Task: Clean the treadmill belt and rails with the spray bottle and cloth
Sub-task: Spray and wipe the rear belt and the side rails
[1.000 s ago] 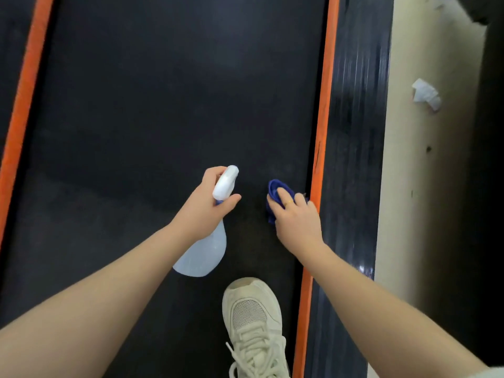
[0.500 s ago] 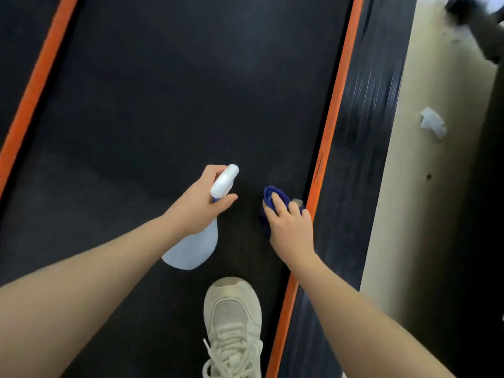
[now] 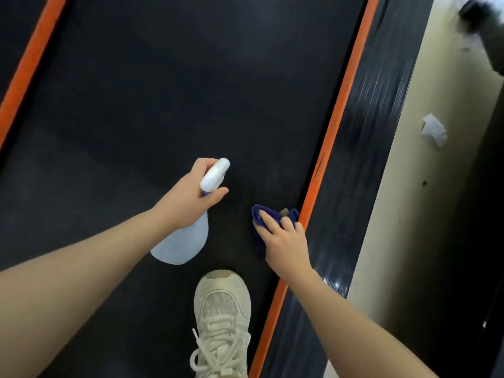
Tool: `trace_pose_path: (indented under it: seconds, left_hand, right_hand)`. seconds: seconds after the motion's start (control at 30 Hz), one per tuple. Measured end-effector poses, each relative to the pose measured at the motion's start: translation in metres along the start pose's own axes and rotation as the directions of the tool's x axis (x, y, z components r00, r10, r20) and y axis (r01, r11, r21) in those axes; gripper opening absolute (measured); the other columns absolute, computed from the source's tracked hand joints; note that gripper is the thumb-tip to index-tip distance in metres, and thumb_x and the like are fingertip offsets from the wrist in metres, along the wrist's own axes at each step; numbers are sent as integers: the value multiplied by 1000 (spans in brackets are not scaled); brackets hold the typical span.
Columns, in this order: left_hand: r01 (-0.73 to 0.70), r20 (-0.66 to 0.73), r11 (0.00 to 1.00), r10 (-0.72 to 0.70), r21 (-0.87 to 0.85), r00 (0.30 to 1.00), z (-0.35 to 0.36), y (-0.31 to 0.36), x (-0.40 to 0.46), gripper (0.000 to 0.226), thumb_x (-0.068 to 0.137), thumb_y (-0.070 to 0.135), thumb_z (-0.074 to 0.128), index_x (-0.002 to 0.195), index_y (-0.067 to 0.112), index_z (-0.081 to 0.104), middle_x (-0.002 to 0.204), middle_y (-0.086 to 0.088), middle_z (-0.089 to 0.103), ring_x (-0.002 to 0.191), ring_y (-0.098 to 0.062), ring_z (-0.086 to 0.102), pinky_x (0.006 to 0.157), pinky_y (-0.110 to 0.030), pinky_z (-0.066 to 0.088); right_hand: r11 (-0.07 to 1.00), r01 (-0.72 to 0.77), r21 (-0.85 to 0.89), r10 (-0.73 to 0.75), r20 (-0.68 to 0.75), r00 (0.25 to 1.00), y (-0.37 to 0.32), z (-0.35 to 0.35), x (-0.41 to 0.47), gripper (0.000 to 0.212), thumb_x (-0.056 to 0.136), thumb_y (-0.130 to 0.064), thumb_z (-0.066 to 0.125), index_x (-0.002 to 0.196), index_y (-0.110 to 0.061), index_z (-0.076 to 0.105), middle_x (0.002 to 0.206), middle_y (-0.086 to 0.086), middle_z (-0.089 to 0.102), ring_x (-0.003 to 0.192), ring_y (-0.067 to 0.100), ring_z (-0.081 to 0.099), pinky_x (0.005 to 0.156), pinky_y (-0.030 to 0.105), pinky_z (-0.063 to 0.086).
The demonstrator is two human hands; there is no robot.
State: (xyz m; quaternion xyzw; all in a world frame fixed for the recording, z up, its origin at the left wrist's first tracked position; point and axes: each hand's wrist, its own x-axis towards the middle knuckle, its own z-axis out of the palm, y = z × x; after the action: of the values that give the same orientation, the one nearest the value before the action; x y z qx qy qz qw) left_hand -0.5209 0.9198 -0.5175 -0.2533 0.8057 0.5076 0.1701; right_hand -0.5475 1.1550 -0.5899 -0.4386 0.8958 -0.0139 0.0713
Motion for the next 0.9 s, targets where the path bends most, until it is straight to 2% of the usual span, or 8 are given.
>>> trace_pose_path:
  seconds: [0.07,0.2,0.27,0.4,0.43,0.53,0.63,0.9]
  left_hand:
    - [14,-11,1000,-14,2,1000,2,-7,0,48,92,27,59,132,25,33,112,6,50,90,-6,52,70,-17,42]
    - [40,-103,999,-43,-28,994,-5,-22,-4,43,92,26,58,129,23,36,113,4,51,94,-13,54,73,-22,45]
    - [60,-143,996,-69,-68,987,-13,-29,-7,44,92,24,59,130,21,36,116,3,51,100,-15,54,71,-18,43]
    - [79,-221,987,-108,-139,969,-29,-42,-10,44,91,23,59,130,18,38,118,0,52,103,-16,54,68,-17,41]
    - [80,-225,986,-112,-147,968,-31,-44,-9,43,92,23,58,130,18,39,118,0,53,103,-16,54,68,-17,41]
    - [66,-218,984,-102,-167,971,-30,-49,-5,41,92,22,58,128,18,40,116,1,53,102,-16,54,68,-16,40]
    - [68,-171,983,-98,-173,980,-27,-46,-1,39,92,23,58,127,19,41,116,2,53,101,-14,53,68,-15,39]
    - [47,-87,994,-55,-98,995,-18,-41,7,36,93,26,57,125,23,41,106,8,51,90,-9,53,68,-15,41]
  right_hand:
    - [998,-31,-61,27,-52,998,10,3,24,53,58,-14,76,110,-21,68,119,1,64,81,33,60,66,36,44]
    - [932,-362,1,360,-103,927,0,-2,82,50,54,-13,78,104,-16,70,114,5,66,79,34,61,64,38,48]
    - [962,-273,35,275,-89,957,-16,-2,79,53,50,-11,81,103,-15,71,114,7,66,81,36,61,64,42,50]
    - [993,119,-22,-119,-31,992,-7,0,66,54,56,-20,81,109,-22,70,119,0,64,75,29,57,60,33,47]
    - [997,67,-44,-69,-48,996,3,0,74,51,59,-20,78,109,-23,69,119,0,64,73,30,56,58,32,45]
    - [935,-353,-16,350,-97,932,25,-5,109,49,63,-12,73,111,-16,67,122,6,63,77,36,57,59,34,41]
    - [856,-517,-14,516,-29,856,13,-5,107,61,63,-9,75,122,-15,61,128,7,58,86,37,56,64,36,40]
    - [938,-334,-94,315,-175,933,17,1,67,53,52,-3,78,103,-13,71,107,8,68,59,28,52,53,29,37]
